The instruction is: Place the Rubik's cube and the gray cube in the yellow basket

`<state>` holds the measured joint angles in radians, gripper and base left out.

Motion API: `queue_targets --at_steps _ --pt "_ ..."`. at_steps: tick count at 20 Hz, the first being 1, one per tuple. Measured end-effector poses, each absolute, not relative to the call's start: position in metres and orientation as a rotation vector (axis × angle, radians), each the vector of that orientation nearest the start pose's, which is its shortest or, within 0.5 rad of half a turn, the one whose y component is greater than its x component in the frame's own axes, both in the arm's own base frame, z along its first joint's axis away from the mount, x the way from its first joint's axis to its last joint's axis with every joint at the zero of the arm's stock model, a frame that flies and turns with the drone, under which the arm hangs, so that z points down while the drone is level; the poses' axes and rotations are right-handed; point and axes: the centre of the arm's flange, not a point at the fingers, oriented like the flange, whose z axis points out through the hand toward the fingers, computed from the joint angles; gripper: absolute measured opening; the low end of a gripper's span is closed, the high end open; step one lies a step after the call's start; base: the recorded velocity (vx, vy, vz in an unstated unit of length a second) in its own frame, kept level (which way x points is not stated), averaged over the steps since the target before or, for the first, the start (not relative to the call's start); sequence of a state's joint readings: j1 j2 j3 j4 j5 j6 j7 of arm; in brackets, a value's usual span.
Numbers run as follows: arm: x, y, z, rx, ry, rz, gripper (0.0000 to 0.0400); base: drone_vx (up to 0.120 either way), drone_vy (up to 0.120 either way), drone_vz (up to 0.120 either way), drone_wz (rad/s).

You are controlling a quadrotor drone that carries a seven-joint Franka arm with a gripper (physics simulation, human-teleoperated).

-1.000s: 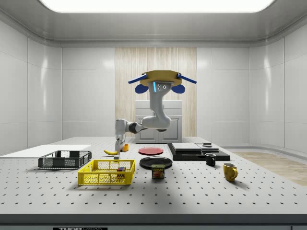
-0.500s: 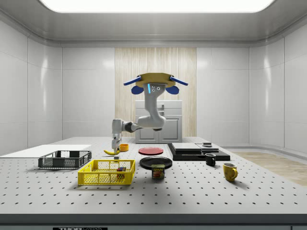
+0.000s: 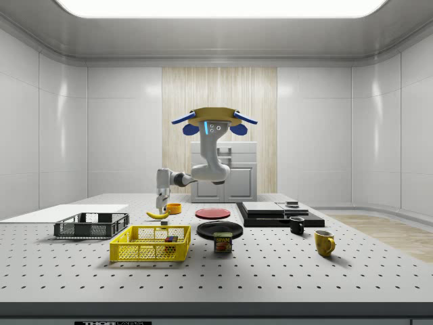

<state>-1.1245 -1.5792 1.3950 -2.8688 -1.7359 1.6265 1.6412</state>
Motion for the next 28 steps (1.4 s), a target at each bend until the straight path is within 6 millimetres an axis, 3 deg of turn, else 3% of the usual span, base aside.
queue_targets --at_steps 8,14,20,28 --pt "0.307 0.018 0.487 0.001 -0.002 0.786 0.0400 0.000 -0.120 -0.085 0.000" --pt "0.307 0.018 0.487 0.001 -0.002 0.786 0.0400 0.000 -0.120 0.000 0.000" --pt "0.307 0.018 0.487 0.001 -0.002 0.786 0.0400 0.000 0.000 -0.087 0.000" --pt "0.307 0.022 0.505 0.001 -0.002 0.786 0.0400 0.000 0.000 0.000 0.000"
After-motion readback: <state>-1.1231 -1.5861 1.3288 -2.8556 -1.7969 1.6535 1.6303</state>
